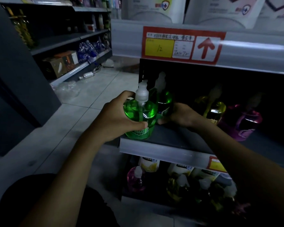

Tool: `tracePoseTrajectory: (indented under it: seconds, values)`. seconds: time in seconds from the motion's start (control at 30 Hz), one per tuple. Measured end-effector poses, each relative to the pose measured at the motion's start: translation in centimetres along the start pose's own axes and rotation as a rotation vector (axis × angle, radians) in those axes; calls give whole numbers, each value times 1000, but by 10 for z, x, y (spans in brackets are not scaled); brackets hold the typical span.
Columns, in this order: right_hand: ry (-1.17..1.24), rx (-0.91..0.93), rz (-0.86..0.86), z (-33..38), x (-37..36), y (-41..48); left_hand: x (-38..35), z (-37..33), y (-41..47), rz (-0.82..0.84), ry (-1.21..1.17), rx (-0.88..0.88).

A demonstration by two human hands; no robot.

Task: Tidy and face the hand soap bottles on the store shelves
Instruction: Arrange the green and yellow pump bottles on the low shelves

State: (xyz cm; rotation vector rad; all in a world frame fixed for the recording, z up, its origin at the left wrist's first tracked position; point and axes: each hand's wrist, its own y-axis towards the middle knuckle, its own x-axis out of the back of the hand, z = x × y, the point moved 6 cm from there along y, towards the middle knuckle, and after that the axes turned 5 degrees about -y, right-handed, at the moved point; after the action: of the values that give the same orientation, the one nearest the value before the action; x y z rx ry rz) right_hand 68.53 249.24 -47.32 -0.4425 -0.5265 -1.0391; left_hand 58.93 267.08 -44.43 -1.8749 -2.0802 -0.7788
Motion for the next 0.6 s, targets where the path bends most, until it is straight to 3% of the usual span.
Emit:
tracePoseTrajectory:
  seconds: [0.27,0.6]
  values:
    - [-251,93,84,22,-12,11,-2,0,3,9,-39,-11]
    - [-471,205,-74,20,-17,19,-13,0,1,74,-101,-4]
